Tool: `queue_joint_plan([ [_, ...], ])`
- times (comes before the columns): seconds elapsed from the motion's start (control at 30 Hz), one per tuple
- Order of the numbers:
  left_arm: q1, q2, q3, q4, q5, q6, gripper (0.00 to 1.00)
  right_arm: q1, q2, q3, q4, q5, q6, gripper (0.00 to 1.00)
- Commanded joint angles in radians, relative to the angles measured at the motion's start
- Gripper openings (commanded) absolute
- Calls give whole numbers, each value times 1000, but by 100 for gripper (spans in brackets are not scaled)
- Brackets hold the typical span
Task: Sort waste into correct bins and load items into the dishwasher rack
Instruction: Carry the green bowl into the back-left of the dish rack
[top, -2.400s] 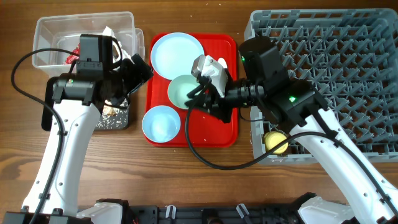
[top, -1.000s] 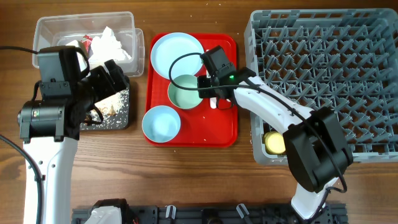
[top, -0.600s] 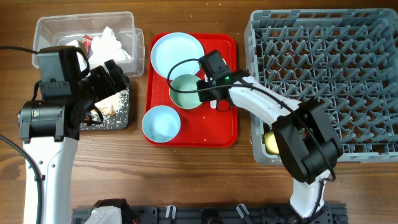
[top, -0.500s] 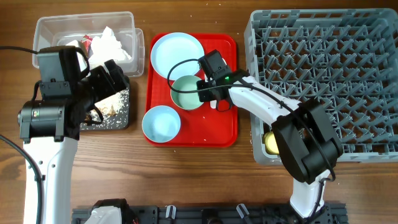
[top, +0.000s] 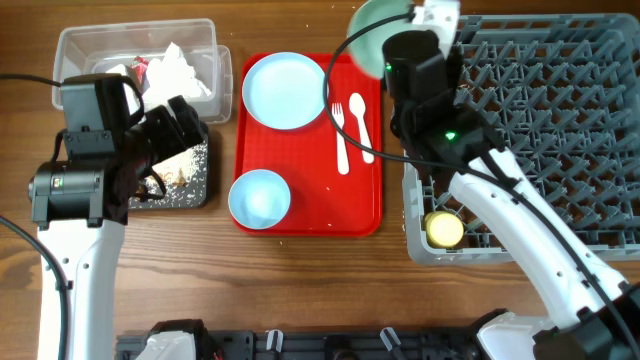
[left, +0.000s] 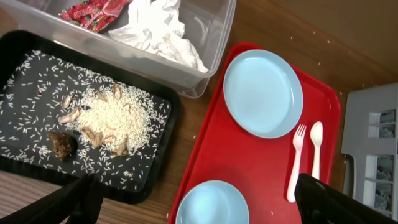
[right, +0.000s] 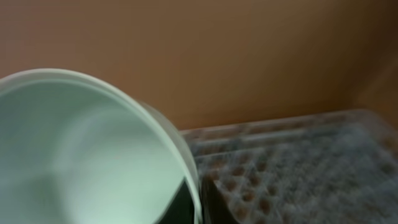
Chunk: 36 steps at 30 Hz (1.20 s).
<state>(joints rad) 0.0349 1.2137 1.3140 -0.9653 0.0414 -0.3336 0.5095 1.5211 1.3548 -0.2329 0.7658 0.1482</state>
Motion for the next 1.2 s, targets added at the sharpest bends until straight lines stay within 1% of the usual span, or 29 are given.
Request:
queue_joint_plan([
  [0.0,7,4,15,-1,-17,19,100,-79,93,-1,267,247,-543,4],
  [0.1,7,4,15,-1,-17,19,100,-172,206,-1,470,247,-834,4],
  [0.17,7,4,15,0,-17,19,100,-225,302,-1,563,246,-956,4],
  [0.2,7,4,15,-1,-17,19,100,-241,338,-1,594,245,-984,4],
  [0.33,7,4,15,0,-17,19,100,-291,500,-1,668,172,-991,4],
  [0.37,7,4,15,-1,-17,19,100,-301,547,-1,708,171,-1008,4],
  [0.47,7,4,15,0,-17,19,100,-307,599,-1,774,144,-1021,4],
  [0.57,7,4,15,-1,-17,19,100,-306,611,-1,778,99,-1020,4],
  [0.73,7,4,15,0,-17,19,100,-296,612,-1,740,99,-1031,4],
  [0.93,7,4,15,-1,-17,19,100,-264,614,-1,736,99,-1041,5],
  [0.97,7,4,15,-1,-17,19,100,-260,614,-1,735,100,-1053,7],
  [1.0,7,4,15,-1,-17,19,100,-257,614,-1,732,99,-1075,12],
  [1.03,7,4,15,-1,-17,19,100,-255,615,-1,728,100,-1095,13],
  [1.1,7,4,15,-1,-17,19,100,-250,615,-1,711,100,-1140,19],
  [1.17,7,4,15,-1,-17,19,100,-241,615,-1,702,101,-1166,23],
])
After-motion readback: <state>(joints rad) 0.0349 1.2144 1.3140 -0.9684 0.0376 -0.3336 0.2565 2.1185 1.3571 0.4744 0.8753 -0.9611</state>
